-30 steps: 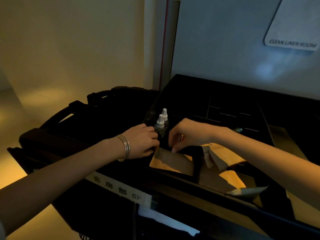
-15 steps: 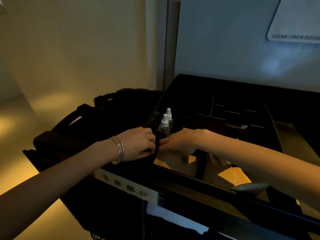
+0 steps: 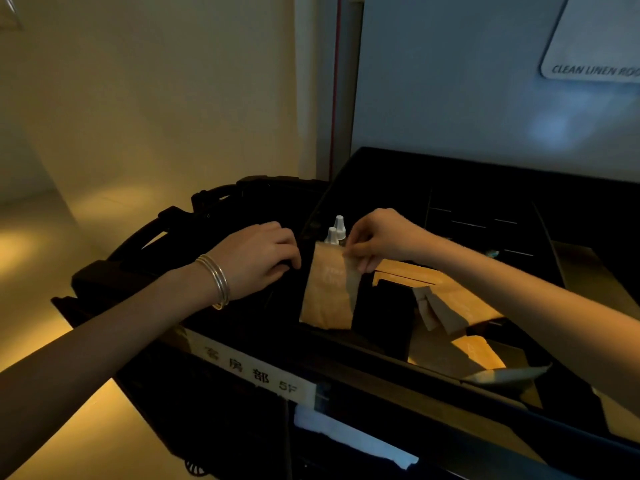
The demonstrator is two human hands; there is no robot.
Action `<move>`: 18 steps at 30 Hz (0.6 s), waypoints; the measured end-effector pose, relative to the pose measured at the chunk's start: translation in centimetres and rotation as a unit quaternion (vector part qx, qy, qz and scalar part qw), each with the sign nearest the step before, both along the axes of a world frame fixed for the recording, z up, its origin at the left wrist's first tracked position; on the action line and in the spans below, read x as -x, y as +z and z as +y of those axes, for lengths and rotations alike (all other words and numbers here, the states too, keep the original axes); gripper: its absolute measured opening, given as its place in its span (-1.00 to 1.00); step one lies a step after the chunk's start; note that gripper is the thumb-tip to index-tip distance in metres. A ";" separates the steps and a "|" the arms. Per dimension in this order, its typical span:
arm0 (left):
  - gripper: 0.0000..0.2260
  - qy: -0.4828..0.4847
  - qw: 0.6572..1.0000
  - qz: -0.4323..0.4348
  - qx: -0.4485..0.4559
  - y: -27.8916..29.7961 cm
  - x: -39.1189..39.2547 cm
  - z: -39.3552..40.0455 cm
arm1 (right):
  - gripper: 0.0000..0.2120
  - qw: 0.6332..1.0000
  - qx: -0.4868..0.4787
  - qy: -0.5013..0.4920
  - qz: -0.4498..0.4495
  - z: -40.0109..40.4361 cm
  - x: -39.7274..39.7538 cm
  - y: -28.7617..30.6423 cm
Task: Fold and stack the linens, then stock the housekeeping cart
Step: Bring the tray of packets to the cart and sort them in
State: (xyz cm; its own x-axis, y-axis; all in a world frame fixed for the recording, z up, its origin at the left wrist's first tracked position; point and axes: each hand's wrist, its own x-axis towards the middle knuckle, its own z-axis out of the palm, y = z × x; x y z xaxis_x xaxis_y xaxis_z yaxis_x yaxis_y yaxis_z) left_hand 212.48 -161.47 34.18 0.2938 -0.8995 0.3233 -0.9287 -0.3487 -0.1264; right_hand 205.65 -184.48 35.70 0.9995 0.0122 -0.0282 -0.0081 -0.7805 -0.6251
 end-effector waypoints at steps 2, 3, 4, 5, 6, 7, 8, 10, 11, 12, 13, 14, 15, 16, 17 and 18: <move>-0.86 -0.005 1.000 -0.004 -0.002 -0.1 0.0 0.1 | -0.96 1.000 0.006 -0.009 -0.001 0.8 -0.2 -1.1; -0.86 -0.011 1.000 -0.006 -0.007 -0.2 0.1 0.0 | -0.98 1.000 0.018 -0.010 -0.006 1.3 -0.4 -1.8; -0.86 -0.018 1.000 -0.010 -0.011 -0.3 0.2 0.0 | -0.98 0.999 0.040 -0.007 -0.012 1.9 -0.6 -2.4; -0.86 -0.025 0.999 -0.011 -0.017 -0.4 0.3 -0.1 | -0.98 0.997 0.074 -0.002 -0.018 2.4 -0.8 -2.9; -0.85 -0.034 0.999 -0.012 -0.022 -0.5 0.4 -0.2 | -0.98 0.993 0.117 0.002 -0.021 2.9 -1.0 -3.4; -0.85 -0.043 0.999 -0.013 -0.026 -0.7 0.4 -0.3 | -0.97 0.987 0.158 0.009 -0.019 3.4 -1.1 -3.8; -0.84 -0.051 0.998 -0.016 -0.033 -0.8 0.4 -0.3 | -0.95 0.980 0.196 0.019 -0.016 3.8 -1.2 -4.1; -0.82 -0.057 0.997 -0.024 -0.049 -1.0 0.3 -0.4 | -0.88 0.965 0.257 0.045 -0.012 4.2 -1.5 -4.2; -0.81 -0.061 0.996 -0.031 -0.051 -1.2 0.2 -0.5 | -0.87 0.957 0.285 0.055 -0.008 4.4 -1.6 -4.1; -0.81 -0.067 0.996 -0.036 -0.055 -1.2 0.2 -0.7 | -0.86 0.945 0.320 0.061 -0.004 4.6 -1.6 -3.9; -0.80 -0.076 0.995 -0.038 -0.061 -1.3 0.2 -1.1 | -0.85 0.929 0.365 0.065 -0.008 4.9 -1.6 -3.8; -0.79 -0.083 0.993 -0.034 -0.076 -1.3 0.3 -1.4 | -0.85 0.907 0.415 0.066 -0.021 5.1 -1.5 -3.8; -0.75 -0.083 0.990 -0.029 -0.107 -1.3 0.4 -1.8 | -0.84 0.884 0.462 0.064 -0.039 5.4 -1.3 -3.7; -0.72 -0.071 0.985 -0.023 -0.157 -1.3 0.4 -2.2 | -0.84 0.866 0.493 0.061 -0.059 5.5 -1.1 -3.7; -0.67 -0.056 0.975 -0.027 -0.215 -1.4 0.4 -2.6 | -0.84 0.855 0.510 0.061 -0.076 5.4 -0.9 -3.7; -0.64 -0.051 0.963 -0.036 -0.261 -1.4 0.6 -3.0 | -0.85 0.853 0.511 0.059 -0.090 5.1 -0.9 -3.6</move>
